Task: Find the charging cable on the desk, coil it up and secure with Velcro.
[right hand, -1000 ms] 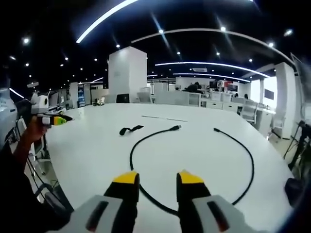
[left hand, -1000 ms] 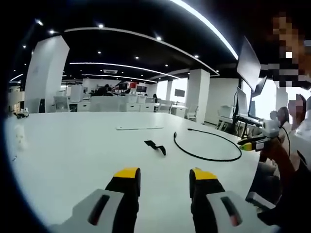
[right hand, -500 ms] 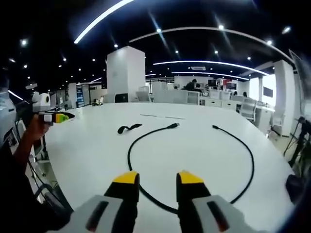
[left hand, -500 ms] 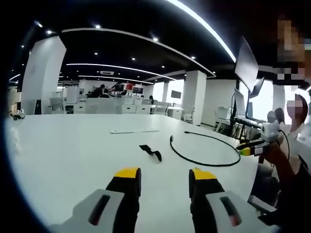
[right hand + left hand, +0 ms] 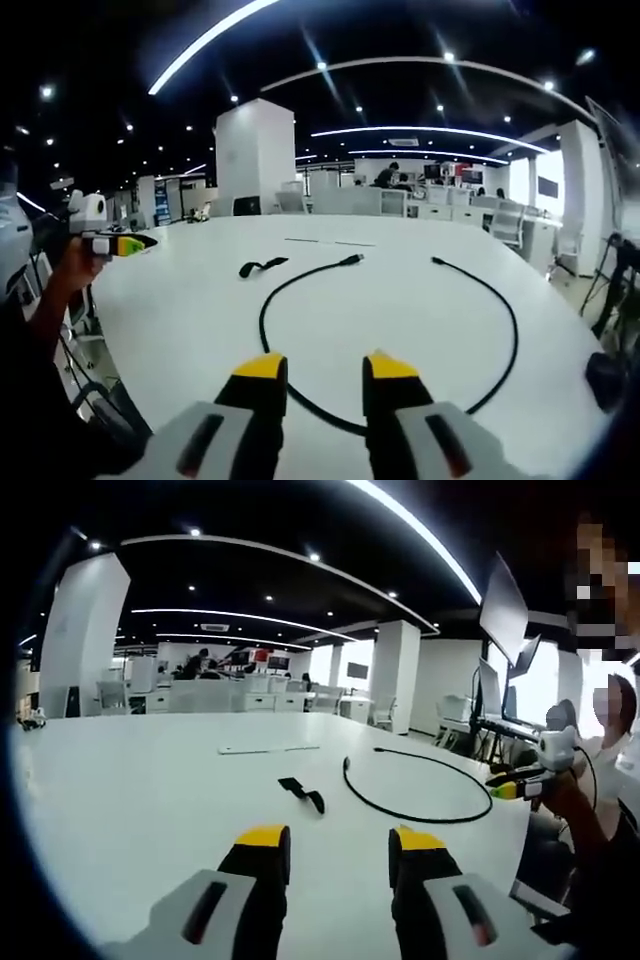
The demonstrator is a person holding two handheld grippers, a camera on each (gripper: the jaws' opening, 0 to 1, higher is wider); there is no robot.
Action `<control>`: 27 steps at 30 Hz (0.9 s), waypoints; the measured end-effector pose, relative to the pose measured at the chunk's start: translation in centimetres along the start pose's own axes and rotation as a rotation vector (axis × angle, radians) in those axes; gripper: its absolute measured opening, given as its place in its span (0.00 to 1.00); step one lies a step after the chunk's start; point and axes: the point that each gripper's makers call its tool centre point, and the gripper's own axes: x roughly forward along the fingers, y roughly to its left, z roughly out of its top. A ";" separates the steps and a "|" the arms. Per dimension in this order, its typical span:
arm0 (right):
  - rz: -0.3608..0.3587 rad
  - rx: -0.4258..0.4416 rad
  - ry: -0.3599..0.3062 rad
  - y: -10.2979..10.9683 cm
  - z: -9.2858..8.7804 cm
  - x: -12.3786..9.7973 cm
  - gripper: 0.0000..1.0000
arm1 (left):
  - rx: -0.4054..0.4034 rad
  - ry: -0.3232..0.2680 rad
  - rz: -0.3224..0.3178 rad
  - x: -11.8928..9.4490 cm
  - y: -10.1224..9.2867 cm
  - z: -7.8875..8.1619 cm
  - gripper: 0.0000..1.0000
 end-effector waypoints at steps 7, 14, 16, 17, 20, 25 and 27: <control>-0.007 0.005 0.007 -0.6 -0.3 0.1 0.31 | 0.013 0.007 -0.024 1.6 -0.4 0.4 0.40; -0.020 0.014 0.005 -1.4 -0.3 0.6 0.31 | 0.020 0.005 -0.049 3.1 -0.6 1.2 0.40; -0.025 0.015 0.007 -1.8 -0.4 0.9 0.31 | 0.025 0.007 -0.058 3.4 -0.9 1.4 0.40; -0.027 0.016 0.009 -2.0 -0.4 1.1 0.31 | 0.028 0.009 -0.063 3.7 -1.1 1.5 0.40; -0.036 0.007 0.022 -2.5 -0.5 1.6 0.31 | 0.034 0.010 -0.078 4.5 -1.6 1.9 0.40; -0.042 0.028 -0.019 -3.0 0.2 2.0 0.30 | 0.017 0.007 -0.097 5.9 -1.7 1.8 0.40; -0.043 0.044 -0.022 -3.3 0.0 2.4 0.30 | -0.006 0.018 -0.106 6.6 -1.5 1.4 0.40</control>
